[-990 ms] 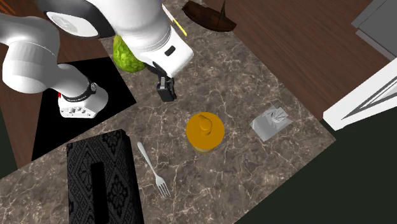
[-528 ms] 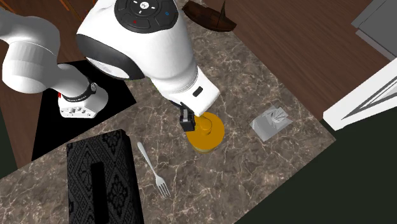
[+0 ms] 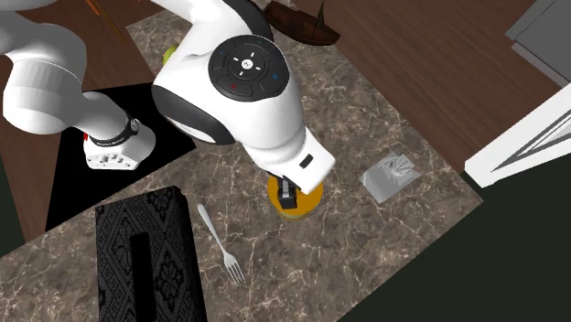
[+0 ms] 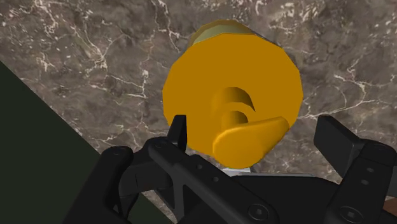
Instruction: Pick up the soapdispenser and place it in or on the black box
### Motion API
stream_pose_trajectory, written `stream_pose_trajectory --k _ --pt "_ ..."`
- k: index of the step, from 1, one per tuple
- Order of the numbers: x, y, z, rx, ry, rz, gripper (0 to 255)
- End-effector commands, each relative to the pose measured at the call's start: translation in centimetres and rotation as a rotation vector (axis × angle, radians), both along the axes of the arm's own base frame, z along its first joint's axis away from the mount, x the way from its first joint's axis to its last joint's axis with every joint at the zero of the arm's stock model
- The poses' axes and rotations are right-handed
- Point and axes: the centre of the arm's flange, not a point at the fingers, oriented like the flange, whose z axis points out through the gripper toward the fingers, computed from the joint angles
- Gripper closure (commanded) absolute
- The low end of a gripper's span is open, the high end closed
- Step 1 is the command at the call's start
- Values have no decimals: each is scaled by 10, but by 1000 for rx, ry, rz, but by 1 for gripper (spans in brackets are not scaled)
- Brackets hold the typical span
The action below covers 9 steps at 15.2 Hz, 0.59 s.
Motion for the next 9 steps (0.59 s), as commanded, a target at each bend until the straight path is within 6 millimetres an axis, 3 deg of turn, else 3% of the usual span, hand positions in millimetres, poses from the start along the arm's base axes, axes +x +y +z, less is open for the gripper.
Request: stream_pose_trajectory --k 1,2,9 --pt "1 0 -10 0 0 0 0" --pt "2 0 -18 0 0 0 0" --pt "2 0 -18 0 0 0 0"
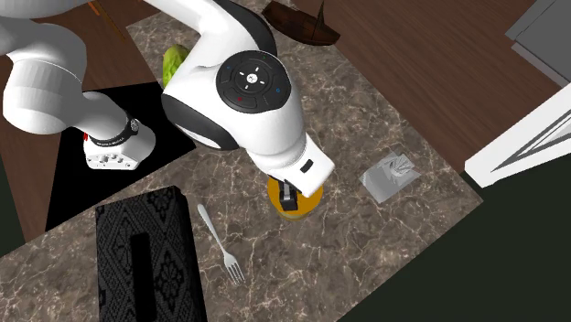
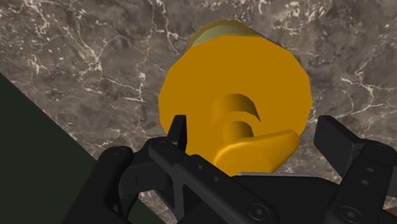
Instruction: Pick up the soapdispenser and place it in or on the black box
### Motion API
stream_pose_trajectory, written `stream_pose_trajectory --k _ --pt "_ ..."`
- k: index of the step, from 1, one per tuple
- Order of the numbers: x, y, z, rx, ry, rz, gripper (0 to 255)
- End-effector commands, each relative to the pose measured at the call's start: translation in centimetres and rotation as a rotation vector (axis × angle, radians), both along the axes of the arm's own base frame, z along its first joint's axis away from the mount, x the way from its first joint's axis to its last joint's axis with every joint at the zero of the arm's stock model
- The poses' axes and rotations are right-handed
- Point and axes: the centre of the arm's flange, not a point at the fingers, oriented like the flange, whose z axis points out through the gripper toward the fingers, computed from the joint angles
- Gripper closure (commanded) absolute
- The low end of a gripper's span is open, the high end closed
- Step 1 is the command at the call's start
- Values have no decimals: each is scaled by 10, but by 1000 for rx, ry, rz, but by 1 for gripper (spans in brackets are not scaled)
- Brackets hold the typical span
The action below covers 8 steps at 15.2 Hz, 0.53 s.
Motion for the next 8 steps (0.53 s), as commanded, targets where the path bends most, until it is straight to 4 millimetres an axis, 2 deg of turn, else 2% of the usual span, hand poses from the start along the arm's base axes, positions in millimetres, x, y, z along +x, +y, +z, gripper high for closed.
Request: stream_pose_trajectory --k 1,2,8 --pt "0 0 0 0 0 0 0" --pt "0 0 0 0 0 0 255" --pt "0 0 0 0 0 0 255"
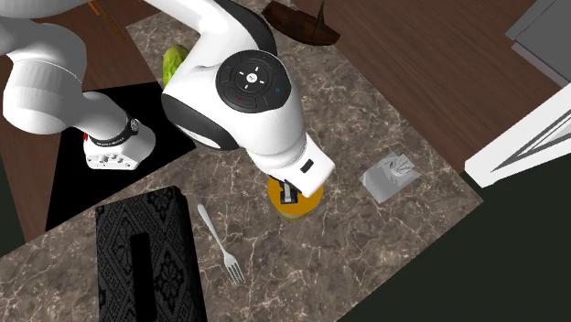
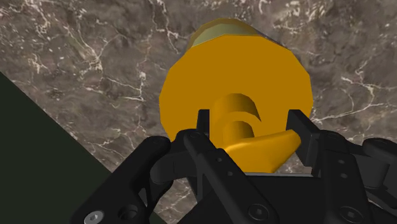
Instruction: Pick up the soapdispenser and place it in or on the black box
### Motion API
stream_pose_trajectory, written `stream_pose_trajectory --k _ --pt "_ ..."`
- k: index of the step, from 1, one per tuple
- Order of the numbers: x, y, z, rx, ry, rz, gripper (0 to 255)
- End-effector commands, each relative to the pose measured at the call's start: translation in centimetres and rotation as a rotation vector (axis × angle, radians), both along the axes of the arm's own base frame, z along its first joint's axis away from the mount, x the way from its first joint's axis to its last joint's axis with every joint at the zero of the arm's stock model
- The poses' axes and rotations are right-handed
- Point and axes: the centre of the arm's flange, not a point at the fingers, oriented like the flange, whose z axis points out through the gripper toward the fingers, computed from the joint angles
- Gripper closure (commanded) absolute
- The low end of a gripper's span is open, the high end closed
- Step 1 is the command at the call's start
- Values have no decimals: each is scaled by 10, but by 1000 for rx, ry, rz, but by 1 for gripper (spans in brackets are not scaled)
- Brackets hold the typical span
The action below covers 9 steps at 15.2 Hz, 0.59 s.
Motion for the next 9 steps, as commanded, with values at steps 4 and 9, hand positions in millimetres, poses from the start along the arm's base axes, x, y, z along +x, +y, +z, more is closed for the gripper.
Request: stream_pose_trajectory --k 4,9 --pt "0 0 5 1 2 0 255" --pt "0 0 31 1 2 0 255"
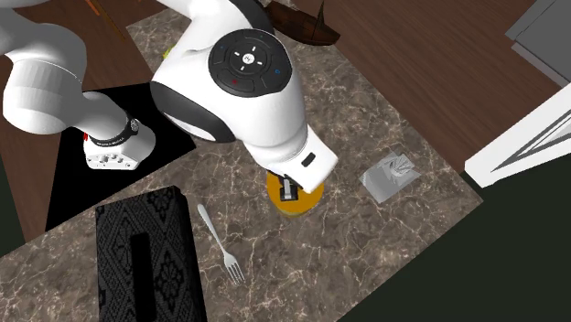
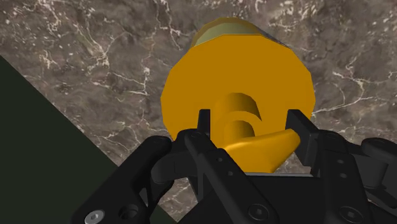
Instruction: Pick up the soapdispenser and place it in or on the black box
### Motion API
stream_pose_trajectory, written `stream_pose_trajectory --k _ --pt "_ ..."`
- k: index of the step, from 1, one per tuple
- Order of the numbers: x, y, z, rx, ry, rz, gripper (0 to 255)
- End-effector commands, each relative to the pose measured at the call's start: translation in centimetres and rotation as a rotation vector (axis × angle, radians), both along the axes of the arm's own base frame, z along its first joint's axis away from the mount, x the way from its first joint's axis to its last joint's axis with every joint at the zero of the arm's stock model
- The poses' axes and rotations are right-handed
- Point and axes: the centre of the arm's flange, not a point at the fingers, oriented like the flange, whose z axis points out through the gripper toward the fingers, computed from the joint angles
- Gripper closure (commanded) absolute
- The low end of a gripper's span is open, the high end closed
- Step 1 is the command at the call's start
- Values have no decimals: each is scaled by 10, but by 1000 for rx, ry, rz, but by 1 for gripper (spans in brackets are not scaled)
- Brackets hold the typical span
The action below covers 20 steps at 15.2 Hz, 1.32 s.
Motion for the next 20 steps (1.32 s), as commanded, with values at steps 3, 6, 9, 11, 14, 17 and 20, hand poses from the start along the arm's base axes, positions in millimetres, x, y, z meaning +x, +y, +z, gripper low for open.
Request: stream_pose_trajectory --k 3,6,9,11,14,17,20 --pt "0 1 22 0 0 0 255" --pt "0 1 38 0 0 0 255" --pt "0 1 54 0 0 0 255" --pt "0 1 64 0 0 0 255" --pt "0 1 80 0 0 0 255" --pt "0 1 96 0 0 0 255" --pt "0 1 112 0 0 0 255"
